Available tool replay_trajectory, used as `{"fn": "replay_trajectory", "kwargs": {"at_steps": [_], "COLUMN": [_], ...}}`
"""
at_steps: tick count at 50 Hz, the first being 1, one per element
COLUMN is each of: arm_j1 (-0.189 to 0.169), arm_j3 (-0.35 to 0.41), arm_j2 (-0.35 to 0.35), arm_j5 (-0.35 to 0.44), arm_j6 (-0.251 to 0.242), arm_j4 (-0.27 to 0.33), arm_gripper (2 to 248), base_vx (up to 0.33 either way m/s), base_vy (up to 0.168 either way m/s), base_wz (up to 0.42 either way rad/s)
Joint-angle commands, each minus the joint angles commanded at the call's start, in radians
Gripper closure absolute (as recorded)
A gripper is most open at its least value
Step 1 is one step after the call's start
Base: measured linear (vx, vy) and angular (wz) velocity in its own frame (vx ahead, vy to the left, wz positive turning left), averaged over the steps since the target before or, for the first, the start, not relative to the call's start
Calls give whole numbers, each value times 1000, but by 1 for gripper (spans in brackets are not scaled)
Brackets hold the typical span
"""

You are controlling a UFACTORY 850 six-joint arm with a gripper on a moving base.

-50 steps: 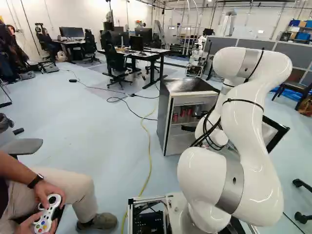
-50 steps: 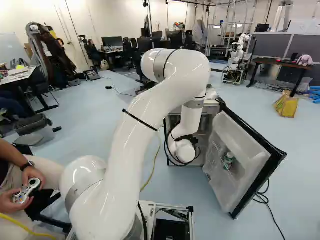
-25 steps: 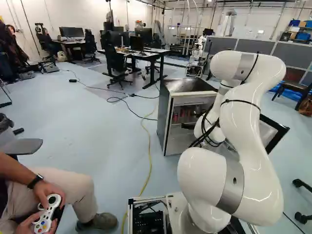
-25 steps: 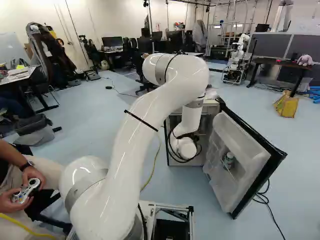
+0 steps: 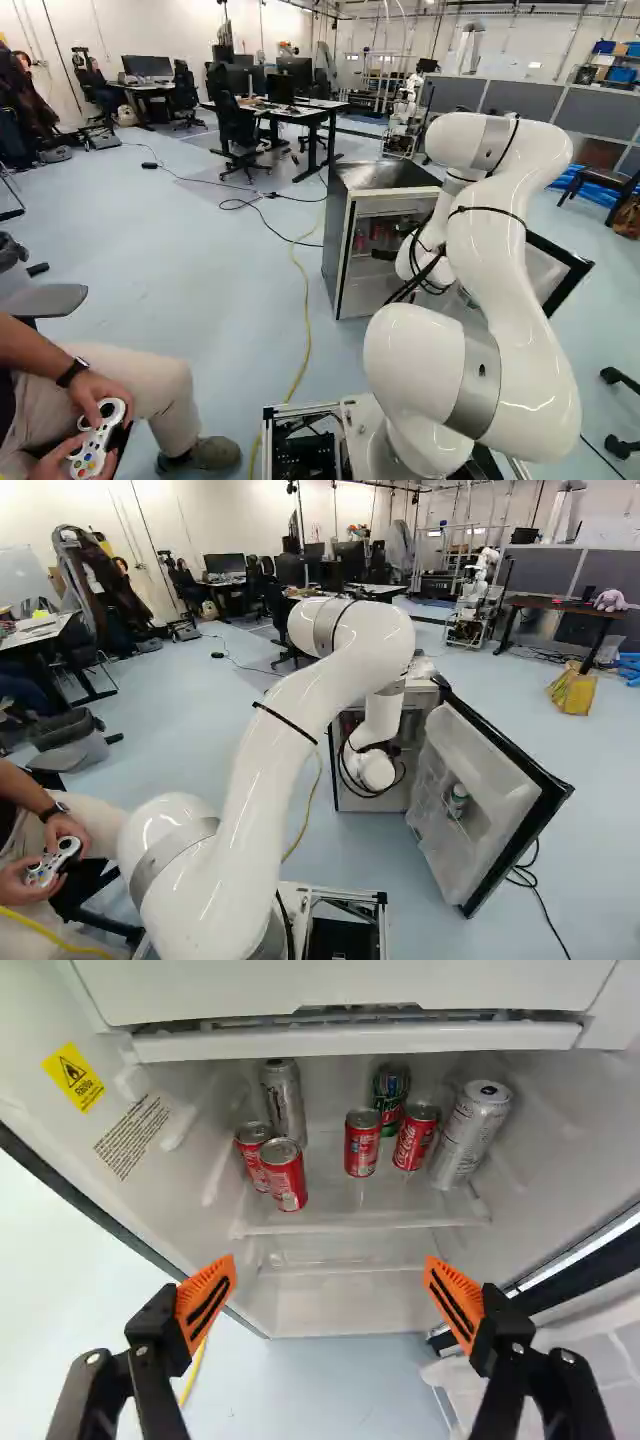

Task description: Grab a drink from the fridge

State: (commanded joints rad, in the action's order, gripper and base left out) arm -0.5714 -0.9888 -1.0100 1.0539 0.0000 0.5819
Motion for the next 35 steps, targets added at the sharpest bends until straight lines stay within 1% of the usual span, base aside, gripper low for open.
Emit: {"fn": "replay_trajectory", "kwargs": {"at_steps": [15,27,35], "arm_j1": [17,20,20], "arm_j3": [-56,-68,-81], "arm_j2": [-29,-37,-56], "arm_j5": [-15,-22,-22], "arm_j6": [0,0,0], "arm_j4": [-11,-13,-13], "arm_gripper": [3,3,3], "base_vx": [0,0,0], "base_vy": [0,0,0], "base_wz": [0,0,0]}}
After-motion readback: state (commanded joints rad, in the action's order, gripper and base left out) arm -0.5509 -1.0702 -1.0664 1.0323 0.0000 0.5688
